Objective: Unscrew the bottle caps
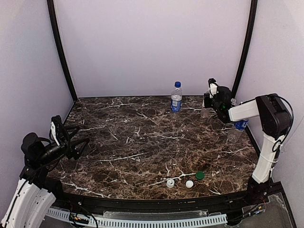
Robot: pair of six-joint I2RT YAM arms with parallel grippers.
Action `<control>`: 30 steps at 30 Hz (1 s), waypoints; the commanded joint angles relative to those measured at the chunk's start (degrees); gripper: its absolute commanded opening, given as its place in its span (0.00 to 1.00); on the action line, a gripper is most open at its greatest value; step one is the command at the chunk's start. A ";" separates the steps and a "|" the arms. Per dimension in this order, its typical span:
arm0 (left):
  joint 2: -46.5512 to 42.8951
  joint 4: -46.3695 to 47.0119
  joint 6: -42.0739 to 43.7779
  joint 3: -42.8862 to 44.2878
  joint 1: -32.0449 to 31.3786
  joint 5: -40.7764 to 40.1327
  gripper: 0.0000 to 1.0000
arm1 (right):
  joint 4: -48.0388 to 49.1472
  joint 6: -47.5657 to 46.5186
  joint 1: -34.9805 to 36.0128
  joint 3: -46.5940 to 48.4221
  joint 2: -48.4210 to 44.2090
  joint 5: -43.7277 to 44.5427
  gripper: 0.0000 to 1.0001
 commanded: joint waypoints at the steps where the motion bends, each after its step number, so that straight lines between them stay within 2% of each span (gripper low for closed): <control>1: 0.53 1.53 0.21 -0.87 0.54 0.11 0.99 | 0.76 0.23 -0.82 2.21 1.86 -0.49 0.00; 13: 0.28 1.75 0.03 -0.95 0.57 0.14 0.99 | -3.18 -0.54 -0.76 3.17 1.61 -2.30 0.00; 15: 0.15 1.75 0.01 -0.95 0.57 0.25 0.99 | -4.33 -0.58 -0.74 3.35 1.42 -3.53 0.16; 17: 0.06 1.75 0.01 -0.95 0.55 0.26 0.99 | -5.67 -0.42 -0.74 3.64 1.34 -4.82 0.36; 18: 0.02 1.75 0.03 -0.95 0.52 0.27 0.99 | -6.27 -0.23 -0.79 3.85 1.28 -5.32 0.42; 20: 0.01 1.75 0.00 -0.95 0.51 0.30 0.99 | -7.42 0.11 -0.75 4.40 1.09 -6.49 0.51; 27: -0.32 1.75 -0.18 -0.95 0.51 0.41 0.99 | -10.15 0.39 -0.79 6.63 -0.59 -6.31 0.64; 28: -0.45 1.75 -0.20 -0.95 0.50 0.43 0.99 | -10.64 0.35 -0.75 6.98 -0.94 -6.14 0.69; 30: -0.56 1.77 -0.18 -0.95 0.50 0.48 0.99 | -11.75 0.38 -0.66 8.09 -1.63 -5.77 0.93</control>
